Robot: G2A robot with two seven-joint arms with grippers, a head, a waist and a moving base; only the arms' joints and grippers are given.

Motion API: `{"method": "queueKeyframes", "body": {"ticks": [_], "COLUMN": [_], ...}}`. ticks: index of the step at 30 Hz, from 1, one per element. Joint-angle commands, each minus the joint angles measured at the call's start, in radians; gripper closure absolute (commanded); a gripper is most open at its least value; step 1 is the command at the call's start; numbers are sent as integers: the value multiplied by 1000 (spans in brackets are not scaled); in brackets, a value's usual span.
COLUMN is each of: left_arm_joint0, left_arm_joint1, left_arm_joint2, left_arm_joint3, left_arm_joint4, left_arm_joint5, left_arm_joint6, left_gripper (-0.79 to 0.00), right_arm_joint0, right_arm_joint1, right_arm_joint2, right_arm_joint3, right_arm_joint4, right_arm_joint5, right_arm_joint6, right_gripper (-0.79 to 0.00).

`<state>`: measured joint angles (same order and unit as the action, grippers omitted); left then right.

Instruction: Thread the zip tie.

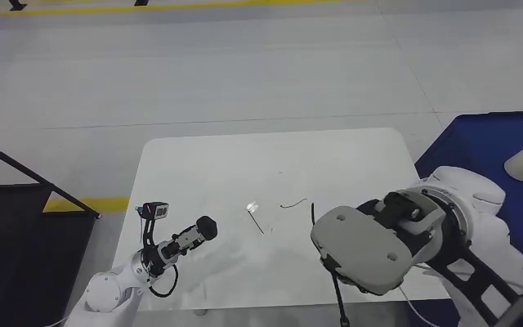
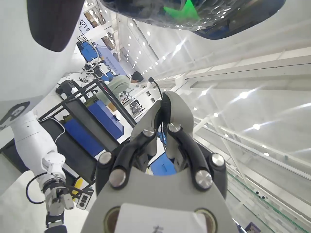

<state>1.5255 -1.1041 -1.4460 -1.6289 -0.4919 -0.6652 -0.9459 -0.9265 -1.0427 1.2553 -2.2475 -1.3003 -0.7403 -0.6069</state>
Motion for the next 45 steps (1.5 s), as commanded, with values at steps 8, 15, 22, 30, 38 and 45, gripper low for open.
{"method": "queueKeyframes", "body": {"ticks": [8, 15, 22, 30, 38, 45], "left_arm_joint0": [0, 0, 0, 0, 0, 0], "left_arm_joint1": [0, 0, 0, 0, 0, 0], "left_arm_joint2": [0, 0, 0, 0, 0, 0], "left_arm_joint3": [0, 0, 0, 0, 0, 0], "left_arm_joint4": [0, 0, 0, 0, 0, 0], "left_arm_joint5": [0, 0, 0, 0, 0, 0], "left_arm_joint6": [0, 0, 0, 0, 0, 0], "left_gripper": [-785, -785, -785, -785, -785, -785], "right_arm_joint0": [18, 79, 119, 86, 14, 14], "right_arm_joint1": [-5, -18, -34, -51, -51, -51], "right_arm_joint2": [-143, -214, -236, -176, -156, -156], "right_arm_joint3": [52, 68, 73, 54, 66, 66], "right_arm_joint4": [457, 632, 663, 446, 480, 480], "right_arm_joint5": [-179, -203, -192, -148, -171, -171], "right_arm_joint6": [215, 311, 349, 261, 216, 216], "right_gripper": [0, 0, 0, 0, 0, 0]}}
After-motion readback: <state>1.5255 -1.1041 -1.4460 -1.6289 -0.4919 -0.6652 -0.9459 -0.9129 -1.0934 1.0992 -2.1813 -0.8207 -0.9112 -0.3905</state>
